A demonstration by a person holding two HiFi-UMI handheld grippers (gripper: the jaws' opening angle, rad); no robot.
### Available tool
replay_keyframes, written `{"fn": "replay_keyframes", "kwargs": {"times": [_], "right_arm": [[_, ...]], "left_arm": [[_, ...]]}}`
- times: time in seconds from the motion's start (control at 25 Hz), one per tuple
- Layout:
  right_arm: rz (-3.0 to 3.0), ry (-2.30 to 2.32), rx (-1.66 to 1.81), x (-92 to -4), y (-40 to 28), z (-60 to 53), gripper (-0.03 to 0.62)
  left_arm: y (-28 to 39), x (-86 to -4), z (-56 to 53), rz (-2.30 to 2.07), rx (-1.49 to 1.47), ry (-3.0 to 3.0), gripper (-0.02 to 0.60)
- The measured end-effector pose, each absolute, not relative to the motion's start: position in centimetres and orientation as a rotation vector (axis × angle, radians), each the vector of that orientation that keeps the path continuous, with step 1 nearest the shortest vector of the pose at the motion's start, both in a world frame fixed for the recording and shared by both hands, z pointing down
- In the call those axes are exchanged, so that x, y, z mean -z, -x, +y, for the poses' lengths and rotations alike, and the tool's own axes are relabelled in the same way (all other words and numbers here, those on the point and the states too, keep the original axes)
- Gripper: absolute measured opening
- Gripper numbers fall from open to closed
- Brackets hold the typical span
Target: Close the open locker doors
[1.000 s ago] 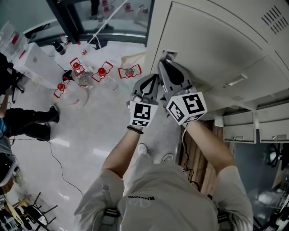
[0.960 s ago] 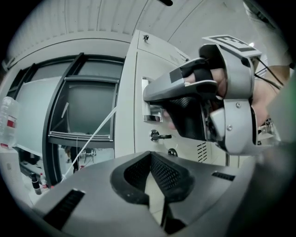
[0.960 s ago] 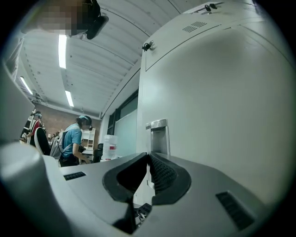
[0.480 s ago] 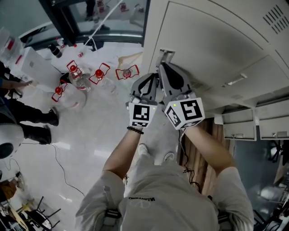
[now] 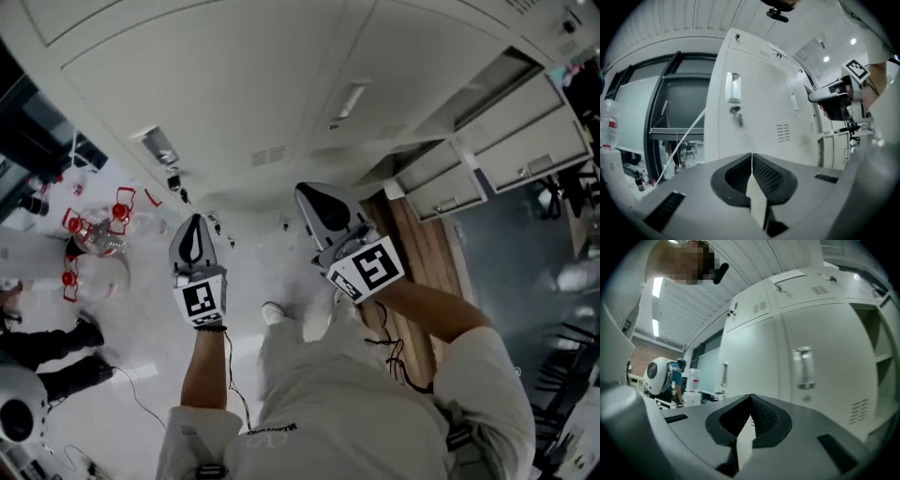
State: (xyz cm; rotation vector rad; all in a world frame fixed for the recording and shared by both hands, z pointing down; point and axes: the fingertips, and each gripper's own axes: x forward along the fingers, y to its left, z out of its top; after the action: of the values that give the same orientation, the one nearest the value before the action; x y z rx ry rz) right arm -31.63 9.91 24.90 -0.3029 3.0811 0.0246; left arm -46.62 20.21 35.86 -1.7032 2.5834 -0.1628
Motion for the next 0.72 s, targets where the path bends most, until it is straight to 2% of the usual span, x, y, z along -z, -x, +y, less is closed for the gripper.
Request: {"fn": "replay_keyframes", "kwargs": {"times": [0.2, 0.72], "right_arm": [[3.039, 0.585, 0.002, -25.0, 20.8, 1.4, 0.009], [2.861, 1.102, 0.002, -24.2, -8.0, -13.8, 0.011]], "left_arm": [[34.0, -40.3, 14.7, 2.495, 0.244, 1.996, 0.005], [-0.1, -29.7, -13.0, 1.779, 0.025, 2.508, 0.005]]}}
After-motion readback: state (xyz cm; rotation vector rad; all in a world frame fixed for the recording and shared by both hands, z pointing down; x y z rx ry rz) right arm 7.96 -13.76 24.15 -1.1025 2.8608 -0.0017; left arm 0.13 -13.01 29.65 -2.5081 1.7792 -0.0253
